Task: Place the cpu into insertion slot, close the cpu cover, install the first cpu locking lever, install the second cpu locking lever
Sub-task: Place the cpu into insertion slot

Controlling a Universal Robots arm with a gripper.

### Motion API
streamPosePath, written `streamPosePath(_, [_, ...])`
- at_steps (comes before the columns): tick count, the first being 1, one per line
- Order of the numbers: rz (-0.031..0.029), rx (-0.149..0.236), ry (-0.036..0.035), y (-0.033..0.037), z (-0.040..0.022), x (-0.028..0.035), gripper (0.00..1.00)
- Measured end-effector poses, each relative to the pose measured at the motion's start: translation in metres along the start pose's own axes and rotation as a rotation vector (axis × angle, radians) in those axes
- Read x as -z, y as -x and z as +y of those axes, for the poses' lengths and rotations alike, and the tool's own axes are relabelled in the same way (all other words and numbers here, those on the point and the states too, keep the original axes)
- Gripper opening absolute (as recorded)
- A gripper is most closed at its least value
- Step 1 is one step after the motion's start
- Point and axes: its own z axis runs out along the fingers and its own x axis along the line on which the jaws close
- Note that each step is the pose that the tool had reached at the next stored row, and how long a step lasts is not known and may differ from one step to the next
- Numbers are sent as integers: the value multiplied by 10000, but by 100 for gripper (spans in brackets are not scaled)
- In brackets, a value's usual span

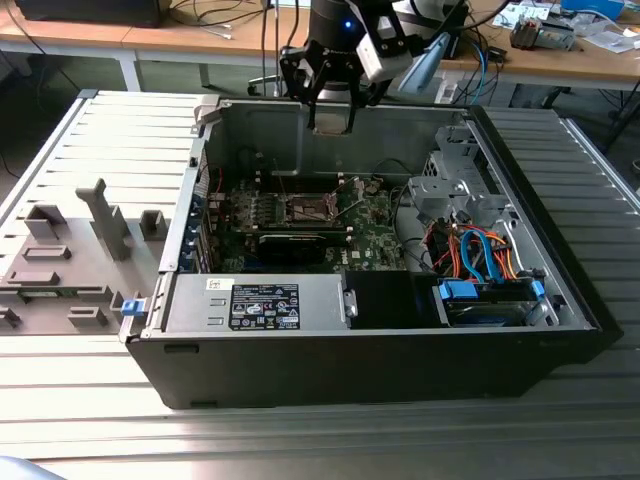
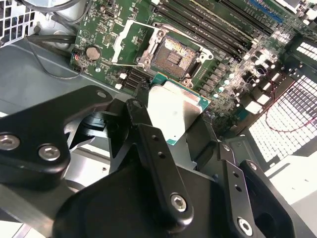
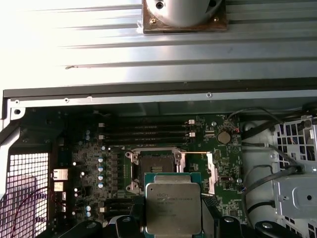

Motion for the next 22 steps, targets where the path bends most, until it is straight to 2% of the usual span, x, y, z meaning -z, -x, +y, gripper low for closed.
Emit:
streamPosePath(1, [0,0,0,1,-2,-21,54])
streamPosePath(22, [-1,0,-1,1,-6,-68,54])
